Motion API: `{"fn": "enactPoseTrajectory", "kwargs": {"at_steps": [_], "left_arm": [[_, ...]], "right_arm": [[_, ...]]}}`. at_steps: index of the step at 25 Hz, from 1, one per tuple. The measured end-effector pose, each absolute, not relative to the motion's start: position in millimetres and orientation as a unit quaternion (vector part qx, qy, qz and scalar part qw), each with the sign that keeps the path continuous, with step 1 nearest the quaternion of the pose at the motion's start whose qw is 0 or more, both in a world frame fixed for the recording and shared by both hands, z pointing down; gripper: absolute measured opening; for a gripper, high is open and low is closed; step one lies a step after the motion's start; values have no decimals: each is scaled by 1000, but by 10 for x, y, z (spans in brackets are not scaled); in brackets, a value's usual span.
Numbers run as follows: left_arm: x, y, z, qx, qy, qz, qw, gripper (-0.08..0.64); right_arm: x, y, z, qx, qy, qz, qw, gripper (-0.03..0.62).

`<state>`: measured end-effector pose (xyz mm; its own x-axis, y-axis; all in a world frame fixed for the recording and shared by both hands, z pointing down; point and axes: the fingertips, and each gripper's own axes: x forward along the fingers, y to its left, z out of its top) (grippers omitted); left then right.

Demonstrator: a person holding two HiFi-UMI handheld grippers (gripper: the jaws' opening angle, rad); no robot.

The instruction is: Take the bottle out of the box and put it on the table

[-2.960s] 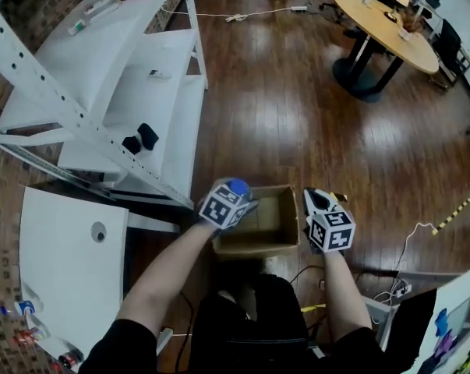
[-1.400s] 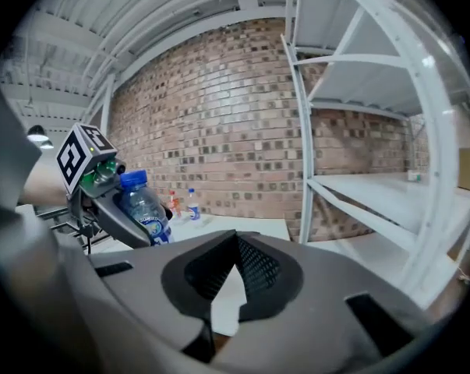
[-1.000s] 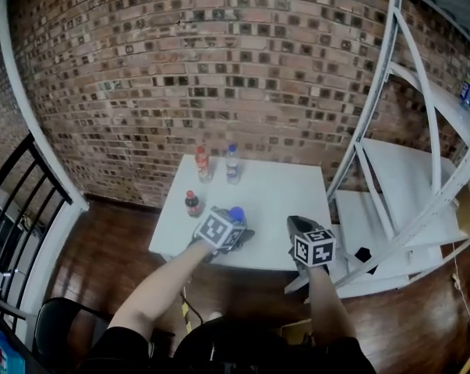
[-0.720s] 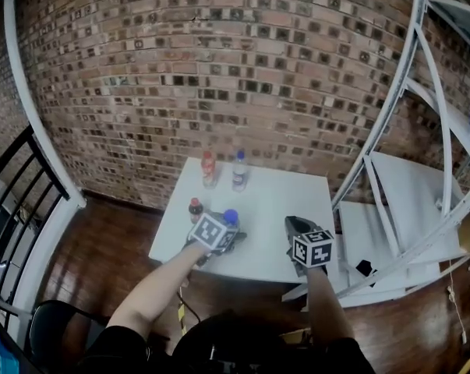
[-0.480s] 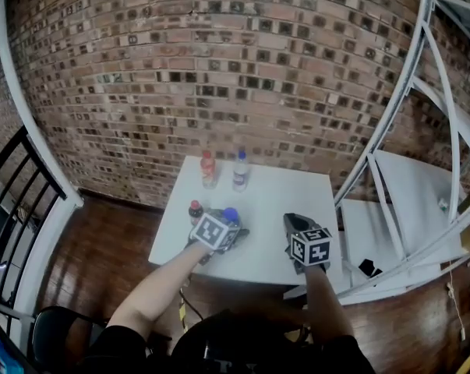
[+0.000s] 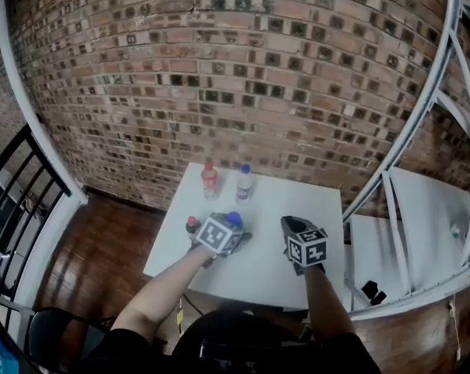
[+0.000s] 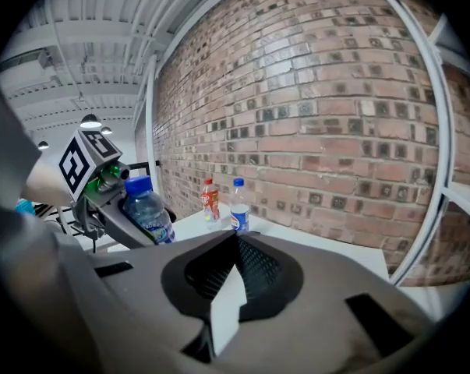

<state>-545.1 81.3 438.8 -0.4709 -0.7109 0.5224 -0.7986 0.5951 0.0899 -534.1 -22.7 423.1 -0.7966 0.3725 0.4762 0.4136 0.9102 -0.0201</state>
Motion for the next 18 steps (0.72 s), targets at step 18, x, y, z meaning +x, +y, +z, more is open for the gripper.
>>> {"fn": "enactPoseTrajectory", "kwargs": {"at_steps": [18], "left_arm": [[-6084, 534, 5089, 388, -872, 95, 282, 371]], "right_arm": [[-5925, -510, 4816, -246, -926, -25, 285, 2]]}}
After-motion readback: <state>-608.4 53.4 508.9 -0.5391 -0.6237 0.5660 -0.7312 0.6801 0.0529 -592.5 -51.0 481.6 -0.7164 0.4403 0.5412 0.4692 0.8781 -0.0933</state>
